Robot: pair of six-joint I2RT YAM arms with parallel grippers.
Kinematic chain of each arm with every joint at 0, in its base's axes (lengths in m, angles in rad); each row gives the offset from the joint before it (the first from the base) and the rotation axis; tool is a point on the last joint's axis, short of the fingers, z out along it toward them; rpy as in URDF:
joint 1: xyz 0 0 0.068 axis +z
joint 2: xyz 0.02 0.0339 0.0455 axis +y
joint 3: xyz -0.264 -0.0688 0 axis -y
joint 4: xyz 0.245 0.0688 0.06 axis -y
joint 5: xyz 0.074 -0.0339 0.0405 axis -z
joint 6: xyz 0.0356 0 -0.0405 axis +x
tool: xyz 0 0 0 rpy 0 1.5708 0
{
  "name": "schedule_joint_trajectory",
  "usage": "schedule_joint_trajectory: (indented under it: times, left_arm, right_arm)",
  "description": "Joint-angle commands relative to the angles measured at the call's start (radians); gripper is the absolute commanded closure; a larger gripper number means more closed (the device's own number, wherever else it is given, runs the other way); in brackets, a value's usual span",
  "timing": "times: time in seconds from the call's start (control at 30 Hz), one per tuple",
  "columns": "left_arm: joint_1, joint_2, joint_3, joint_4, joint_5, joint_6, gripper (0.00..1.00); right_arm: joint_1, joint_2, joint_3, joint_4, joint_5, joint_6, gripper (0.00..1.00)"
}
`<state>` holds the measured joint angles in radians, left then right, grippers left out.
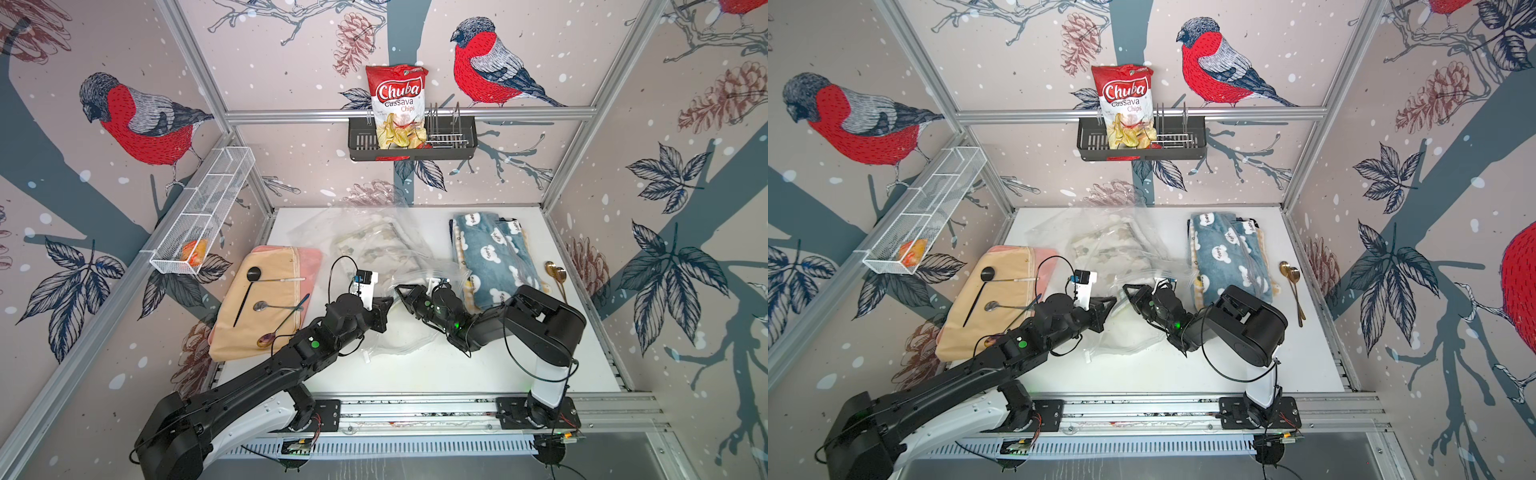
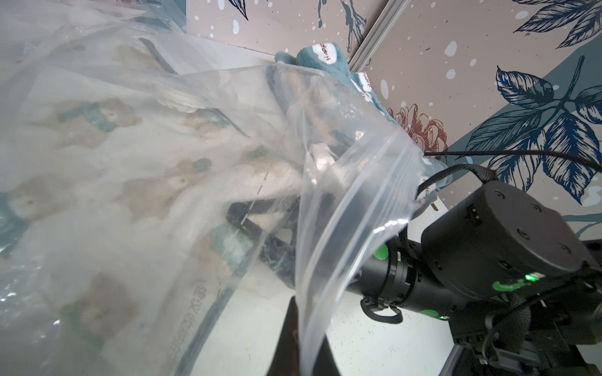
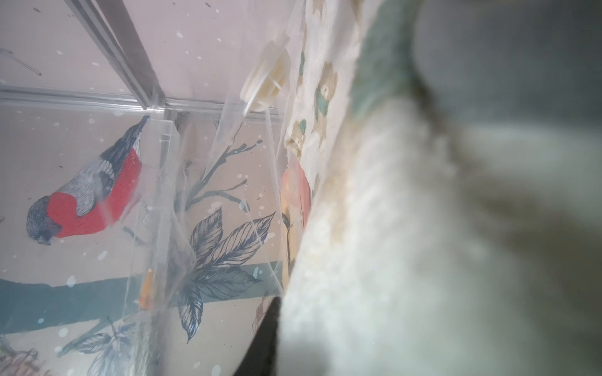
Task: Take the blanket out of the vacuum bag
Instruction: Take out the blanket from the vacuum bag.
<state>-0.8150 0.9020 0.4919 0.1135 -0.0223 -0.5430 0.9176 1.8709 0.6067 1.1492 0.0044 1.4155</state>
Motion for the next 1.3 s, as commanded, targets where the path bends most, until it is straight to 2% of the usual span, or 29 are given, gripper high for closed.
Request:
schedule_joint_trajectory:
  times: [0.0,0.13,0.2,0.4,0.63,1.1,1.27]
  left_arm:
    - [0.000,0.003,0.005,0.041,0.014,0.005,0.98]
    - [0.000,0.007,0.004,0.042,0.016,0.005,0.98]
    - [0.000,0.005,0.004,0.042,0.016,0.004,0.98]
    - [0.000,0.004,0.002,0.042,0.018,0.004,0.98]
    - [0.000,0.000,0.002,0.035,0.019,0.005,0.98]
    - [0.000,-0.002,0.002,0.035,0.018,0.004,0.98]
    - [0.000,0.003,-0.001,0.045,0.018,0.003,0.98]
  right_arm:
    - [0.003,0.004,-0.015,0.030,-0.007,0.013,0.61]
    - [0.010,0.014,-0.046,0.065,-0.016,0.043,0.52]
    - [0.017,0.014,-0.058,0.072,-0.027,0.051,0.51]
    - [0.064,0.013,-0.091,0.103,-0.030,0.076,0.51]
    - [0.082,-0.008,-0.052,0.055,-0.045,0.055,0.57]
    - [0.032,-0.038,0.036,-0.095,-0.076,-0.008,0.59]
    - [0.034,-0.003,0.001,-0.028,-0.081,0.033,0.56]
